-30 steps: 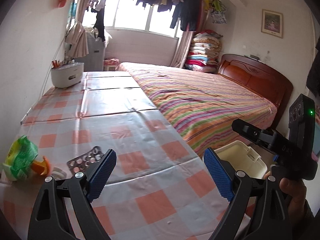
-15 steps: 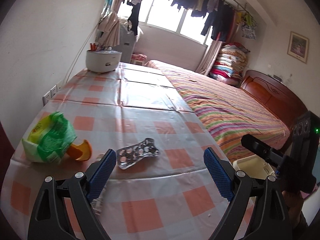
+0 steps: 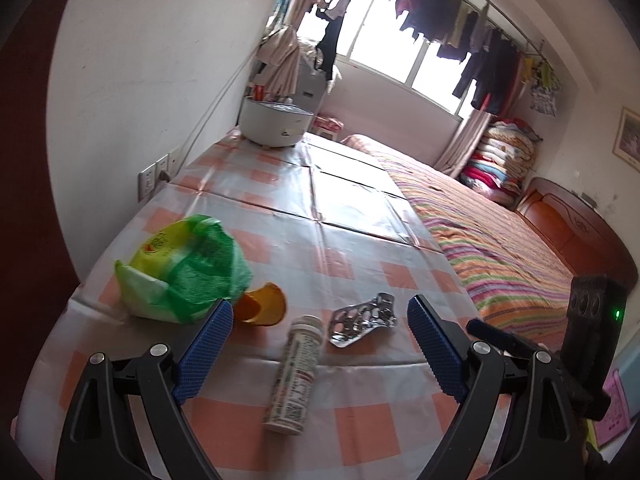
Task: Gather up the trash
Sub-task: 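Close the right tool on the silver blister pack and lift it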
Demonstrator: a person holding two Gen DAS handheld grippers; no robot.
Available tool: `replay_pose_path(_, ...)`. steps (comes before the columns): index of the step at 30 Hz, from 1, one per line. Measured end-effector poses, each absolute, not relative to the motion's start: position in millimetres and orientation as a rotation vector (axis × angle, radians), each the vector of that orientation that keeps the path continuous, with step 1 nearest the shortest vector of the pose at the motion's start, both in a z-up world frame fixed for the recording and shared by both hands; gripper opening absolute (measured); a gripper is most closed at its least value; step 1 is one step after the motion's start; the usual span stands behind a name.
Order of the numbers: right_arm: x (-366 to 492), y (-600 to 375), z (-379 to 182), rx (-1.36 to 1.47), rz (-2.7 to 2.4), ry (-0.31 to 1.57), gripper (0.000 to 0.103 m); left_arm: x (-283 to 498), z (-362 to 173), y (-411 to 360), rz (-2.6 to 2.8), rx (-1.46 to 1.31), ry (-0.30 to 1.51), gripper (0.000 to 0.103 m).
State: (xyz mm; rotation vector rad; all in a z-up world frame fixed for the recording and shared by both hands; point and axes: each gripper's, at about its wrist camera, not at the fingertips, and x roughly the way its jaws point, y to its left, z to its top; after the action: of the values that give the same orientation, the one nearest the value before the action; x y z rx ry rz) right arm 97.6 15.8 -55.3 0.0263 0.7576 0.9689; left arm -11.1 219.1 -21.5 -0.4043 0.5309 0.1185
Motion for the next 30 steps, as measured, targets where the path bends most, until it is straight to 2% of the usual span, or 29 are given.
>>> replay_pose_path(8, 93, 63, -55, -0.278, 1.017, 0.714, 0.090, -16, -27, 241, 0.158, -0.455, 0.537, 0.087)
replay_pose_path(18, 156, 70, -76, -0.128, 0.902, 0.878, 0.090, -20, -34, 248, 0.135, -0.467, 0.564, 0.087)
replay_pose_path(20, 164, 73, -78, -0.123, 0.889, 0.893, 0.086, -20, -34, 248, 0.133, -0.469, 0.566, 0.087)
replay_pose_path(22, 169, 79, -82, -0.132, 0.884, 0.908, 0.075, -20, -34, 248, 0.125, -0.474, 0.569, 0.087)
replay_pose_path(24, 174, 84, -86, -0.125, 0.898, 0.933, 0.069, -21, -34, 246, 0.117, -0.470, 0.571, 0.087)
replay_pose_path(28, 180, 88, -97, -0.133, 0.891, 0.960, 0.066, -22, -32, 244, 0.111, -0.457, 0.568, 0.087)
replay_pose_path(30, 185, 89, -103, -0.131, 0.893, 0.982, 0.054, -23, -32, 244, 0.110, -0.456, 0.568, 0.086)
